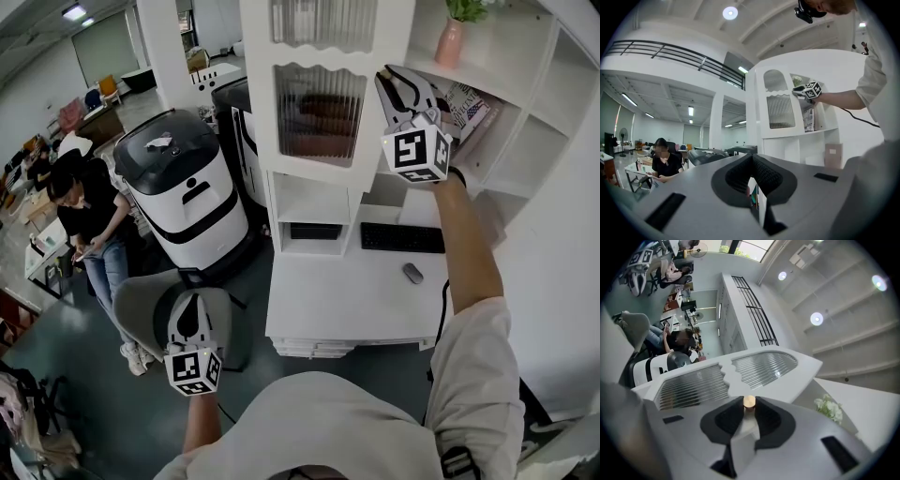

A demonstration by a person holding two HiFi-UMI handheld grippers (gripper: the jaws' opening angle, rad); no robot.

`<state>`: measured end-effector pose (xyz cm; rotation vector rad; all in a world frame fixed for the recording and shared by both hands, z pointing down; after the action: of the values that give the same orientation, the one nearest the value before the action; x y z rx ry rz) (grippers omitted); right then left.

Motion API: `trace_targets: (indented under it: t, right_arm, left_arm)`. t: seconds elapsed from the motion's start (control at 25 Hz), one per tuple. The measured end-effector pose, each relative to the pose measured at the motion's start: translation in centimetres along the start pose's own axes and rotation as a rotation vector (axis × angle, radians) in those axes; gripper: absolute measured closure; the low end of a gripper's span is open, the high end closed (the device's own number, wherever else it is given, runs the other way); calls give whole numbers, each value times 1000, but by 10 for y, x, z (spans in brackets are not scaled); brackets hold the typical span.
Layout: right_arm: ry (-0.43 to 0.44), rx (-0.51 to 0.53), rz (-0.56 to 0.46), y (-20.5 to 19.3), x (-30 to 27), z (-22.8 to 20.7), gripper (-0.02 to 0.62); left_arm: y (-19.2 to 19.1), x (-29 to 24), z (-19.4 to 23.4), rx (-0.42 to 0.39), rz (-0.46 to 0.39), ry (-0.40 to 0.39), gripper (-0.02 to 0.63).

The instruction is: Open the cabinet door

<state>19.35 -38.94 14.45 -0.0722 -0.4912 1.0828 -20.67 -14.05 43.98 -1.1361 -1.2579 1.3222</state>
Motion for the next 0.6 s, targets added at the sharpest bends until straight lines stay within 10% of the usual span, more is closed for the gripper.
trace_targets:
  t: [0.6]
  right_arm:
    - [27,167,-40,24,20,1,520]
  left_arm:
    - [-1,0,-4,2,-5,-15,607]
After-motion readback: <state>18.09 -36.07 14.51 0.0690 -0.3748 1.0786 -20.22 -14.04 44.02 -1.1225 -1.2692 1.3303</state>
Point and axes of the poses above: the fingertips, and each gripper's own axes: x backward along the fingers, z to its left, y out of its top, the point moved 9 cm from there along x, backward along the fingers, and after that the axes turned 4 degrees about x, right-handed, at the moved point
